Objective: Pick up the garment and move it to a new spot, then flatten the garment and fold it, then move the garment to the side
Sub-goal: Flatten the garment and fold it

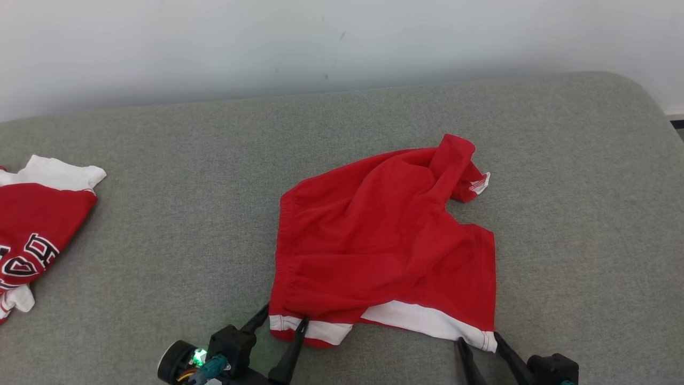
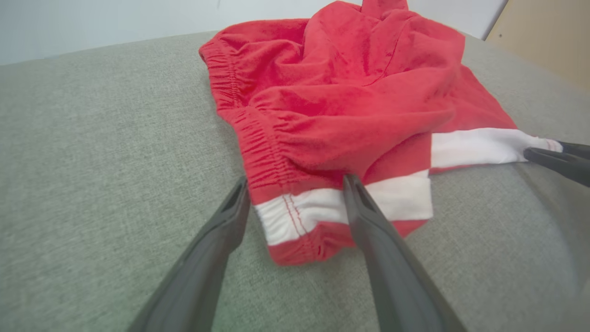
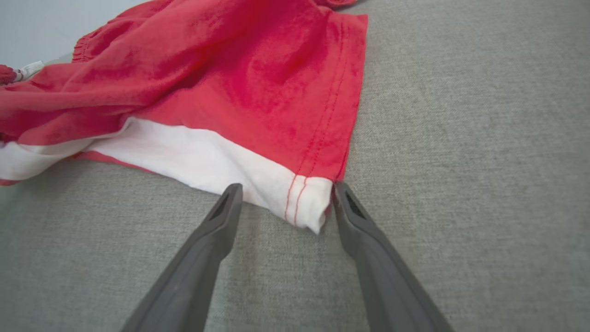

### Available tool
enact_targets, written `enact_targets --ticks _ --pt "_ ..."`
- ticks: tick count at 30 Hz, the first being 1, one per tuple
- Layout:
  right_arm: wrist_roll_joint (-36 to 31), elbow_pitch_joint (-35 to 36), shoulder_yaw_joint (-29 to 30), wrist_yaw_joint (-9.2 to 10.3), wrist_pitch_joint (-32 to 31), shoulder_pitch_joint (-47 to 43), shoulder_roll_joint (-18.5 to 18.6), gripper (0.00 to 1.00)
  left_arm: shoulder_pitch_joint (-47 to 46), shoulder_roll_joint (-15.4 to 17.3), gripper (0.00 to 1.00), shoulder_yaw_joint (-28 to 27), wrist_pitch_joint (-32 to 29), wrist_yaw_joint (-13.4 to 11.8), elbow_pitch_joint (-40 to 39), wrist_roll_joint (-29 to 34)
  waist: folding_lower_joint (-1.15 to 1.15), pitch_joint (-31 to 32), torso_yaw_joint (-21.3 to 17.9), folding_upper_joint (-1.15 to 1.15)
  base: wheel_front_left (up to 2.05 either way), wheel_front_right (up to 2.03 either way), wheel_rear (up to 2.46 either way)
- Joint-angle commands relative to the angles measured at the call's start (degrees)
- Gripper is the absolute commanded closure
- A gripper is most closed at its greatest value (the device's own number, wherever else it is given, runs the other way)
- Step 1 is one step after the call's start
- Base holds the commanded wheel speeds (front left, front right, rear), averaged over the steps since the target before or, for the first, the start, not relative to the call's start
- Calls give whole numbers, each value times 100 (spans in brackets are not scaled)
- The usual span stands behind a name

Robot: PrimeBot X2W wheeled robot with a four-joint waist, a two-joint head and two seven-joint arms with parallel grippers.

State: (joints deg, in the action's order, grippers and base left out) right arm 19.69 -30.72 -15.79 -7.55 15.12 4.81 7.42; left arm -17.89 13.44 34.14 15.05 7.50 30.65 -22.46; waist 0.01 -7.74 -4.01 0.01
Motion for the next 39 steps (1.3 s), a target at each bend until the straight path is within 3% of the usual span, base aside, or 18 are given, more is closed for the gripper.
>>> enact_targets --ticks 1,3,4,6,7,13,22,30,39 --pt "36 -22 -26 13 4 40 -3 0 -55 -9 0 32 19 -10 67 -66 -1 -2 -1 -1 0 0 0" --pt "39 13 -70 13 4 74 5 5 -111 -16 0 86 19 -10 158 -114 -1 -4 -7 -1 0 0 0" --pt "66 3 -86 13 3 65 1 40 -111 -27 0 111 19 -10 209 -178 -1 -2 -10 -1 0 0 0" --pt "85 -9 -114 13 4 58 8 87 -107 -27 69 158 19 -10 266 -263 -1 3 -14 -1 0 0 0" --pt "97 -7 -128 13 4 56 6 100 -108 -12 100 174 19 -10 276 -295 -1 7 -14 -1 0 0 0" --pt "56 560 -26 13 4 97 70 100 51 93 100 -61 19 -10 -239 -412 -1 63 -58 -1 0 0 0" --pt "354 1372 -103 13 5 838 612 100 -532 408 100 -572 19 -10 -1123 -610 -1 8 -135 -1 0 0 0" --pt "866 1149 -317 13 -2 2542 1120 100 -2383 676 100 -262 -247 -10 -1115 -1034 -1 -642 -189 -1 0 0 0" --pt "2025 460 -279 13 -457 5609 1558 100 -5597 655 100 -56 -954 -10 -546 -1614 -1 -2080 -209 -1 0 0 0"
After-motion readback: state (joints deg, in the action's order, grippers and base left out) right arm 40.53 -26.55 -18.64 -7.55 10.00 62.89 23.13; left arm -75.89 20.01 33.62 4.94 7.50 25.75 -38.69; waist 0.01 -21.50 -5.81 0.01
